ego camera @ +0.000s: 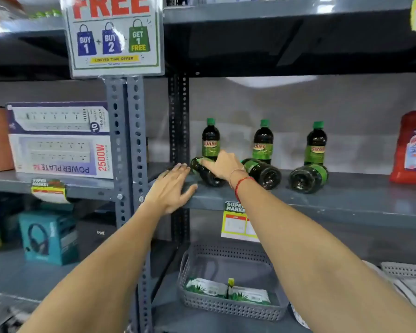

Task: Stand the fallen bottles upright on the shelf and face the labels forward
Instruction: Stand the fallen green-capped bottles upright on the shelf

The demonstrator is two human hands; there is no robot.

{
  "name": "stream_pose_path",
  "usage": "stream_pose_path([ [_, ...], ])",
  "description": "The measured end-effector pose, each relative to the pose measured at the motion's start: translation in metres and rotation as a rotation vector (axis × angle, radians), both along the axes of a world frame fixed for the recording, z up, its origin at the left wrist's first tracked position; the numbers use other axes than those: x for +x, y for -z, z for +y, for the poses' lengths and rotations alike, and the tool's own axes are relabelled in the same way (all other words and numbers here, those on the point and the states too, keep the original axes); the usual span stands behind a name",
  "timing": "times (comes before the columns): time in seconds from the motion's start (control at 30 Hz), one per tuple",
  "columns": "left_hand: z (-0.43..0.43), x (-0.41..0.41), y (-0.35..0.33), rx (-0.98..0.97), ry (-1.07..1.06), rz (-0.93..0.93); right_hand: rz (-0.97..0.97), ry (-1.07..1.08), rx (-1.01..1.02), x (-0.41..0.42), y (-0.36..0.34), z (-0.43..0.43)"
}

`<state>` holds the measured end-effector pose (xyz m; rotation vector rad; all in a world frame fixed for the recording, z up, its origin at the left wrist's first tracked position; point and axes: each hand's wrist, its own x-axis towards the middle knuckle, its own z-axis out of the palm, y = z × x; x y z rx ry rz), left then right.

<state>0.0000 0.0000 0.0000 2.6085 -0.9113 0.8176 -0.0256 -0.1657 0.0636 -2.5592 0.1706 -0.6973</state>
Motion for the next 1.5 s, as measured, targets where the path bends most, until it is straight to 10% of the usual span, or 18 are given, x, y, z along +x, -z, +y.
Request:
stream_pose_path([
  [0.4, -0.001, 0.003, 0.023, -0.146, -0.076, -0.258, 0.326, 0.079, 0.237, 0.037, -0.010, 0.014],
  [0.8, -0.002, 0.006, 0.028, -0.148, -0.113, -0.252, -0.232, -0.032, 1.016, 0.051, 0.029, 0.008],
  [1.5, -0.002, 0.010, 0.029, -0.199, -0.103, -0.237, -0.044, -0.246, 0.692, 0.048, 0.019, -0.020],
])
